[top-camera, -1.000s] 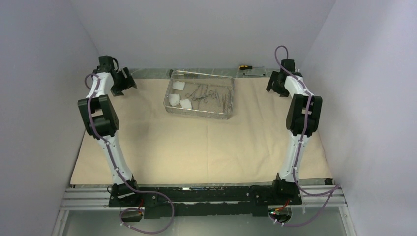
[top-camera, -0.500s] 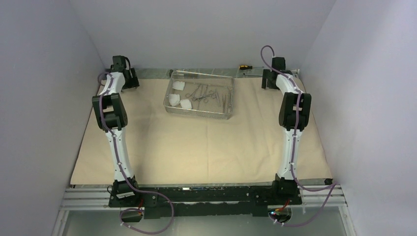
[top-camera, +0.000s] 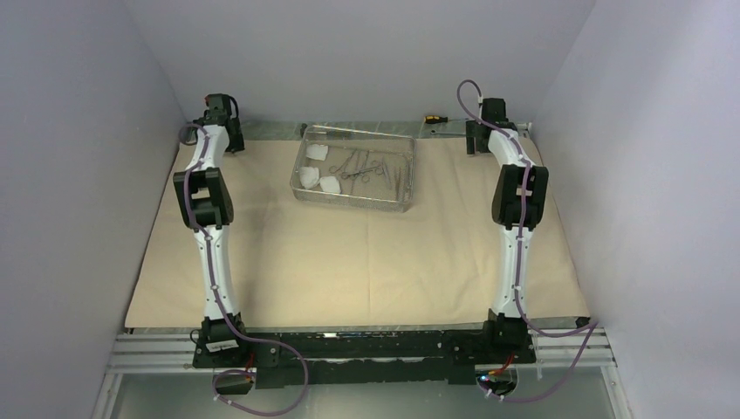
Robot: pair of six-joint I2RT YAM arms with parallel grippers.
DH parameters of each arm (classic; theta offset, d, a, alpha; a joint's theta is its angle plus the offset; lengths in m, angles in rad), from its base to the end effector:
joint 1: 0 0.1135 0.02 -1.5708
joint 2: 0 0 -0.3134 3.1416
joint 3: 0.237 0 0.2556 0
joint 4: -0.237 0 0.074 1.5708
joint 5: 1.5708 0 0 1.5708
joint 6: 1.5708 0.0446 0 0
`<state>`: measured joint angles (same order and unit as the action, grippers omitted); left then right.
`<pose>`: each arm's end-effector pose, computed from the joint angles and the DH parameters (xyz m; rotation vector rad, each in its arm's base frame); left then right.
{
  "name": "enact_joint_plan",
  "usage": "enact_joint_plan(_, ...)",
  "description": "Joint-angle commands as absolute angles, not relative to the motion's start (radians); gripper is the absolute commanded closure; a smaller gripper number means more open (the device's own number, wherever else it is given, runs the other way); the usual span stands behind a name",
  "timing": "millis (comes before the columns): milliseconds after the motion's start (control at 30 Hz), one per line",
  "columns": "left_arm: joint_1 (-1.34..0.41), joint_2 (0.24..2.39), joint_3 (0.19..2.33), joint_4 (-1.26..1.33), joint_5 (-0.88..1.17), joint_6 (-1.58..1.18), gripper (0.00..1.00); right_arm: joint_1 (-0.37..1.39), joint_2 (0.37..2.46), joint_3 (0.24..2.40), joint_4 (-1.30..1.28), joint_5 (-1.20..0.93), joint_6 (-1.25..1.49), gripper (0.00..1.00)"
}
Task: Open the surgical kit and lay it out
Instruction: Smooth out the surgical kit at the center of the board.
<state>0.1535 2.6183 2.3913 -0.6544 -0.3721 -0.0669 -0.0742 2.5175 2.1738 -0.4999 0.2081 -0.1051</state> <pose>0.6108 0.1109 0.1835 -0.4297 2.3933 0.4939 0.6043 -0.0542 0.1815 0.0587 2.4165 -0.3335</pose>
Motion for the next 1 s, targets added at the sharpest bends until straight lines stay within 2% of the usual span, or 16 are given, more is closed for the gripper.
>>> enact_joint_plan(0, 0.18, 2.724, 2.4, -0.828, -0.505, -0.013, 0.12, -0.107, 2.575, 2.193, -0.58, 0.309, -0.17, 0.21)
enact_joint_plan(433, 0.265, 2.764, 2.418, -0.945, -0.435, -0.1, 0.13, -0.188, 2.595, 2.165, -0.577, 0.406, -0.217, 0.22)
enact_joint_plan(667, 0.279, 2.742, 2.475, -0.947, -0.374, -0.079, 0.08, -0.191, 2.561, 2.207, -0.585, 0.383, -0.182, 0.22)
enact_joint_plan(800, 0.279, 2.609, 2.456, -0.893, -0.253, -0.096, 0.04, -0.177, 2.493, 2.233, -0.59, 0.338, -0.157, 0.22)
enact_joint_plan(967, 0.282, 2.342, 2.246, -0.728, -0.116, -0.126, 0.01, -0.175, 2.444, 2.238, -0.604, 0.289, -0.121, 0.22)
